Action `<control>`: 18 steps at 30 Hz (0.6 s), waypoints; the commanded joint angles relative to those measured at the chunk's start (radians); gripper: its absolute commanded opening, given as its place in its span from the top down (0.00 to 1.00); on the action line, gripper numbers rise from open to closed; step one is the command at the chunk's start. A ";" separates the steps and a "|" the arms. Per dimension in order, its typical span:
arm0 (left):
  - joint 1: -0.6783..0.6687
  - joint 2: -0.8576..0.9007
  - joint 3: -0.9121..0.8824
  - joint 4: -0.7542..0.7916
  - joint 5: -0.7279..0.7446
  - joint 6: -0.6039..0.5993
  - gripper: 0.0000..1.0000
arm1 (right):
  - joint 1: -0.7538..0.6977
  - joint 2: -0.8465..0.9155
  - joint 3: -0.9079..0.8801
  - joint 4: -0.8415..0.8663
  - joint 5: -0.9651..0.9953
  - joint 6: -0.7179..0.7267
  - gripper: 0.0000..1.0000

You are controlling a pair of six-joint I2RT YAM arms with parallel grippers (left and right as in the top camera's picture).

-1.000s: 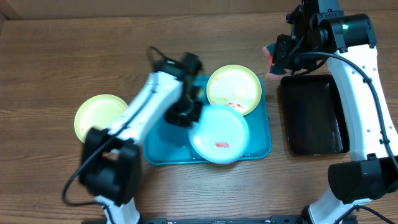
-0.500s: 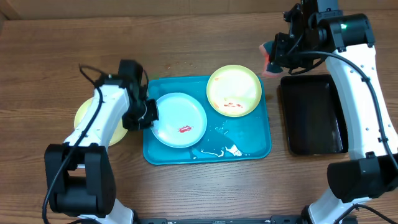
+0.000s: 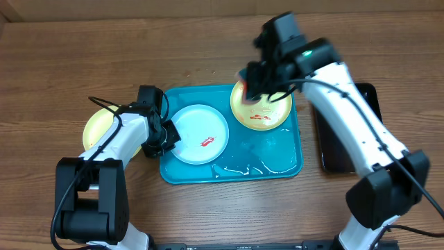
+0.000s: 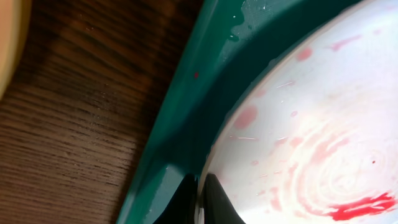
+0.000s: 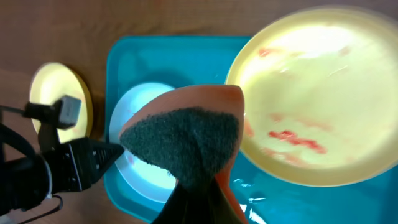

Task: Clean dirty plates on tray and stack at the side
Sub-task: 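Bring the sponge with the right gripper onto the white-blue plate and scrub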

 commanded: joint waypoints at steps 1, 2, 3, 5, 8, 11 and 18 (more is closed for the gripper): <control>0.002 -0.005 -0.032 0.007 -0.029 -0.008 0.96 | 0.061 0.022 -0.064 0.044 0.000 0.076 0.96; 0.002 -0.005 -0.034 0.008 -0.010 0.017 0.96 | 0.076 0.029 -0.079 0.056 -0.001 0.085 0.96; 0.002 -0.005 -0.034 0.008 0.023 0.046 0.96 | 0.105 0.047 -0.100 0.075 -0.001 0.101 0.96; 0.002 -0.005 -0.034 0.009 0.065 0.077 0.96 | 0.135 0.069 -0.113 0.096 -0.001 0.105 0.96; 0.002 -0.005 -0.034 0.008 0.117 0.117 0.96 | 0.177 0.105 -0.119 0.129 -0.001 0.105 0.96; 0.002 -0.005 -0.034 0.002 0.126 0.126 0.96 | 0.203 0.148 -0.119 0.155 0.004 0.109 0.96; 0.002 -0.005 -0.034 0.000 0.125 0.126 0.96 | 0.214 0.262 -0.119 0.175 0.064 0.151 0.96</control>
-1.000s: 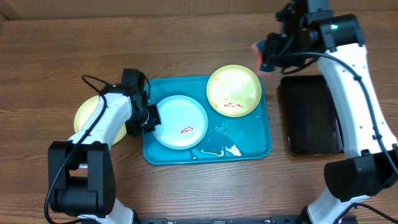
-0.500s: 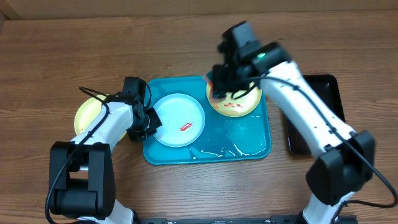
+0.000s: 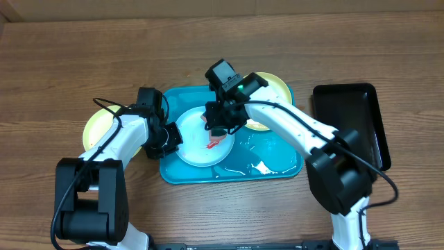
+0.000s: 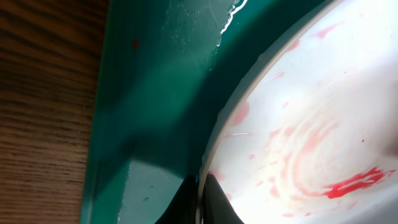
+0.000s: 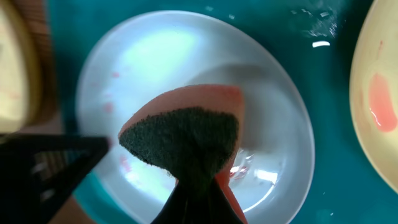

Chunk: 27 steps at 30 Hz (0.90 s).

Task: Clean dirty plates on tray and stack at the side
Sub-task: 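Bring the sponge with the right gripper onto the white-blue plate and scrub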

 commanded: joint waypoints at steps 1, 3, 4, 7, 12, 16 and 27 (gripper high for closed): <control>0.000 0.000 -0.017 -0.004 0.017 0.027 0.96 | -0.005 0.056 -0.005 0.005 0.038 0.025 0.96; 0.000 0.000 -0.017 -0.003 0.014 0.027 0.96 | -0.005 0.072 -0.005 0.000 0.043 0.025 0.96; 0.000 0.000 -0.017 -0.003 0.014 0.027 0.96 | -0.005 0.080 -0.005 -0.002 0.046 0.025 0.96; 0.000 0.000 -0.017 -0.003 0.014 0.026 0.96 | -0.002 0.103 -0.005 -0.010 0.045 0.025 0.96; 0.000 0.000 -0.017 -0.002 0.039 0.027 0.96 | 0.013 0.162 -0.005 -0.015 -0.073 0.035 0.96; 0.000 0.000 -0.017 0.006 0.074 0.035 0.96 | 0.042 0.183 -0.005 0.019 -0.161 0.035 0.96; 0.000 0.000 -0.017 0.023 0.119 0.054 0.96 | 0.105 0.212 0.001 0.053 -0.185 0.034 0.96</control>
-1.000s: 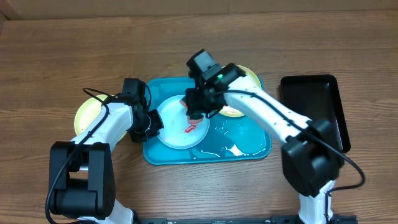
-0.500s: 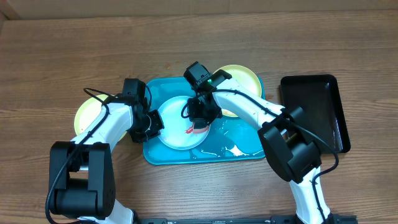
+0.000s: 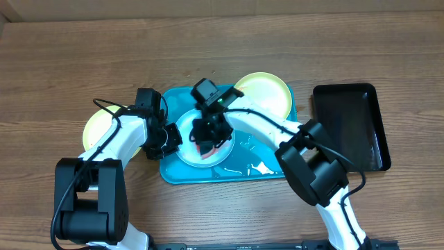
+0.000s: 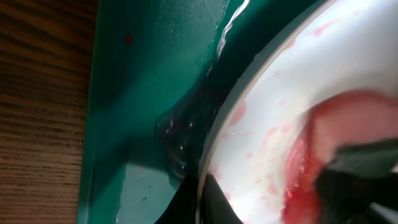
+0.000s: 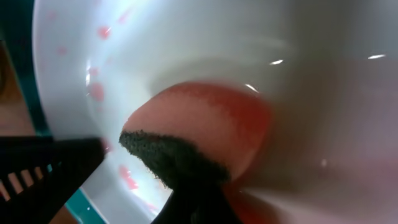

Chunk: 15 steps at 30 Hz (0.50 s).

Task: Clean dirty plates on tray and stack at the side
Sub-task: 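Bring the sponge with the right gripper onto the white-blue plate and scrub, then scrub the white plate with the sponge while the left gripper holds its rim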

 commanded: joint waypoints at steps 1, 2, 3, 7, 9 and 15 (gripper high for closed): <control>-0.008 0.000 -0.007 0.015 0.088 0.027 0.96 | 0.015 0.061 -0.003 -0.028 -0.052 -0.009 0.96; -0.008 0.000 -0.007 0.015 0.088 0.027 0.96 | 0.006 0.061 0.007 -0.047 -0.051 -0.036 0.96; -0.008 0.000 -0.007 0.015 0.088 0.027 0.96 | 0.000 0.061 0.014 -0.061 -0.047 -0.048 0.96; -0.001 0.000 -0.007 0.014 0.087 0.027 0.96 | -0.033 0.061 0.104 -0.219 0.137 -0.093 0.96; 0.008 0.000 -0.007 0.014 0.087 0.027 0.96 | -0.038 0.061 0.149 -0.278 0.269 -0.105 0.96; 0.039 0.000 -0.007 0.003 0.088 0.043 0.96 | -0.038 0.064 0.175 -0.255 0.526 -0.105 0.96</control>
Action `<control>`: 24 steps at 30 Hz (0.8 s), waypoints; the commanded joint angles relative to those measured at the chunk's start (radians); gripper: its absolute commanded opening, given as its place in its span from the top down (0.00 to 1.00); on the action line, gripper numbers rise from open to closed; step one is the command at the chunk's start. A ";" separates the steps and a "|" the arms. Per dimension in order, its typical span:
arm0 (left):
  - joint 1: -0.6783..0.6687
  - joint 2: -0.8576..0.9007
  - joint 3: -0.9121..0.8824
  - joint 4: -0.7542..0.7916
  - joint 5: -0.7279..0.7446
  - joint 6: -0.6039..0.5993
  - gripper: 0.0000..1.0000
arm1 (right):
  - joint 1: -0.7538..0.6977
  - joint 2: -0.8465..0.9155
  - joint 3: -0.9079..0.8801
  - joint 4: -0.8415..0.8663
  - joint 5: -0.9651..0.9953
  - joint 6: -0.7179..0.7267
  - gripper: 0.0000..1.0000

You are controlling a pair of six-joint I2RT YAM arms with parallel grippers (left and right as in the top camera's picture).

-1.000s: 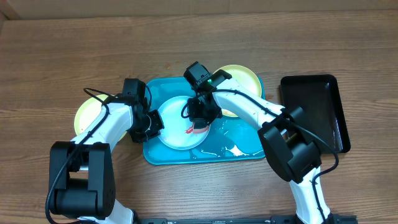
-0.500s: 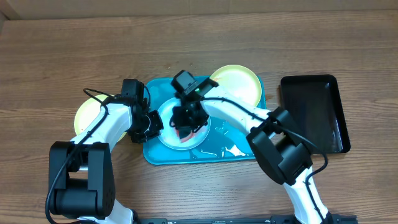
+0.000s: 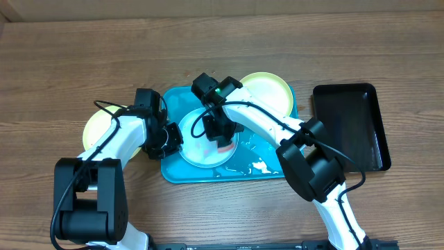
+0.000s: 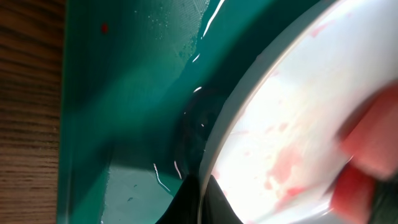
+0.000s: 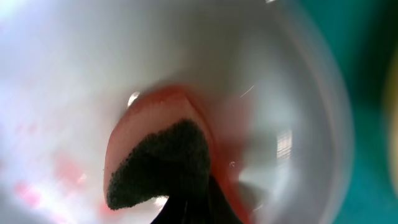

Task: Clean dirty plates on tray and stack at the side
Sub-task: 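Scrub the white plate with the sponge while the left gripper holds its rim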

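Observation:
A white plate point(image 3: 198, 142) smeared with red lies in the left half of the teal tray point(image 3: 277, 167). My left gripper point(image 3: 168, 141) is shut on the plate's left rim point(image 4: 224, 134). My right gripper point(image 3: 222, 136) is shut on an orange sponge point(image 5: 155, 158) with a dark scouring face, pressed flat on the white plate point(image 5: 93, 62) toward its right side. Pink smears point(image 4: 283, 168) remain on the plate. A yellow plate point(image 3: 267, 90) leans at the tray's back right corner. Another yellow plate point(image 3: 97, 128) lies on the table left of the tray.
A black tray point(image 3: 350, 125) sits on the wooden table to the right of the teal tray. Water and foam point(image 3: 260, 165) pool on the teal tray's floor near its front right.
The right gripper with the sponge has moved from the plate's middle toward its right side. The red stain is smeared paler. The left gripper still holds the rim.
First my right gripper held the sponge high over the tray near the yellow plate, while the left gripper held the white plate's rim. Then the sponge hovered over the white plate, then pressed on its red stain, and now sits farther right on the plate.

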 commanded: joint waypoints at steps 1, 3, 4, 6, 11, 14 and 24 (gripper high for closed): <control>0.020 0.000 -0.003 -0.008 0.021 0.038 0.96 | -0.015 0.029 0.023 0.044 0.204 -0.014 0.96; 0.020 0.000 -0.003 -0.011 0.021 0.042 0.96 | -0.015 0.031 0.023 0.090 0.190 -0.014 0.96; 0.020 0.000 -0.003 -0.012 0.021 0.045 0.96 | -0.015 0.031 0.023 0.119 0.161 -0.014 0.96; 0.020 0.000 -0.003 -0.012 0.021 0.045 0.96 | -0.013 0.031 0.023 0.172 0.063 -0.023 0.96; 0.020 0.000 -0.003 -0.007 0.022 0.045 0.96 | 0.006 0.031 0.023 0.246 -0.248 -0.044 0.96; 0.020 0.000 -0.003 -0.002 0.021 0.045 0.96 | 0.015 0.031 0.023 0.194 -0.309 -0.065 0.96; 0.037 0.000 -0.003 0.011 0.021 0.045 0.96 | 0.016 0.031 0.024 -0.065 -0.171 -0.171 0.96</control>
